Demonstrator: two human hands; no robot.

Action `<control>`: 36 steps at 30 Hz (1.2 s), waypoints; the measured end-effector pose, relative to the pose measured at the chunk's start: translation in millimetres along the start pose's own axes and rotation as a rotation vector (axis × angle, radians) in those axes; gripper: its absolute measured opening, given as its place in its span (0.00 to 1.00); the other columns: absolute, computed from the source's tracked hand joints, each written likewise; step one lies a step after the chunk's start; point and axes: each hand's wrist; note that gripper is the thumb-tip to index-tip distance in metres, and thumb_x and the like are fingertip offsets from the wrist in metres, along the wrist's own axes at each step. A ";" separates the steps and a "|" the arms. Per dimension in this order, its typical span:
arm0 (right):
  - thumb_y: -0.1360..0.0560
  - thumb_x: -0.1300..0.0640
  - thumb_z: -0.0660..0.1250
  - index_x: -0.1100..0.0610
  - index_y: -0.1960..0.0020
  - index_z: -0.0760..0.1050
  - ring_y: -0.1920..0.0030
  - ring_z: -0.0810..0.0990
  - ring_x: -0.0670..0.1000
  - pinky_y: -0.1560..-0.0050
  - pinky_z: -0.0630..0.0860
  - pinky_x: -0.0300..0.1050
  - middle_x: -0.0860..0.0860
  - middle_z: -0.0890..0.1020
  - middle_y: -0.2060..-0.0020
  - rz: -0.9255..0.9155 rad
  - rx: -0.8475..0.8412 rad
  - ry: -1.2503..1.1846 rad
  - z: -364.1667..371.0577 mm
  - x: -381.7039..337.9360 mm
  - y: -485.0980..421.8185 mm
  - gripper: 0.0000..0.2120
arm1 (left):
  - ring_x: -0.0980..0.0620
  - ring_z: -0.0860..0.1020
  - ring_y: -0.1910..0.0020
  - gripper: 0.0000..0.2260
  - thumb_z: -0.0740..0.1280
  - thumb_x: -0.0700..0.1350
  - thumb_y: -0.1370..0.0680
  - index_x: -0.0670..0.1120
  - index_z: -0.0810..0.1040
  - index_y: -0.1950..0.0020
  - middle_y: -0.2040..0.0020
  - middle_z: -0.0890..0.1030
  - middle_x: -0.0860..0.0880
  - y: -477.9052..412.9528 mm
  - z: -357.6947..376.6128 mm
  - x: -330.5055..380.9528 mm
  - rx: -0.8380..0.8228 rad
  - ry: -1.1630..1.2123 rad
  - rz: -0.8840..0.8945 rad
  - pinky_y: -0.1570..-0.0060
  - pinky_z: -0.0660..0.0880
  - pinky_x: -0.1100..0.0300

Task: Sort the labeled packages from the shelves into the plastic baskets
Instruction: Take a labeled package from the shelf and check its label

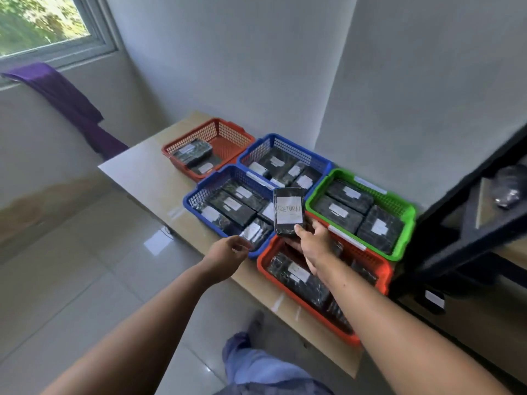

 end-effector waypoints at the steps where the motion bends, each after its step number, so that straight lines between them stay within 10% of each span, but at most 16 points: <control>1: 0.18 0.65 0.68 0.54 0.33 0.79 0.44 0.87 0.55 0.46 0.86 0.57 0.55 0.86 0.42 0.002 -0.006 -0.011 15.2 -2.0 -16.4 0.15 | 0.54 0.83 0.52 0.05 0.69 0.48 0.17 0.56 0.84 0.45 0.50 0.85 0.56 -13.8 -10.2 -1.9 0.011 -0.003 0.000 0.52 0.80 0.56; 16: 0.17 0.64 0.67 0.52 0.30 0.78 0.43 0.85 0.53 0.46 0.86 0.56 0.51 0.85 0.41 0.068 -0.009 0.019 198.3 -68.8 -218.3 0.17 | 0.51 0.82 0.62 0.04 0.70 0.47 0.16 0.55 0.83 0.47 0.54 0.85 0.52 -209.0 -169.2 -26.4 0.167 0.053 -0.026 0.68 0.75 0.63; 36: 0.18 0.67 0.67 0.52 0.26 0.77 0.35 0.79 0.52 0.36 0.81 0.49 0.50 0.79 0.31 -0.011 0.148 0.516 316.9 -113.9 -364.6 0.22 | 0.49 0.78 0.47 0.11 0.70 0.41 0.21 0.55 0.79 0.42 0.46 0.81 0.54 -505.0 -324.6 -82.7 0.086 -0.211 0.256 0.42 0.79 0.46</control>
Point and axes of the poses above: each hand's wrist, its own y-axis away from the middle knuckle, its own z-axis out of the palm, x = y × z
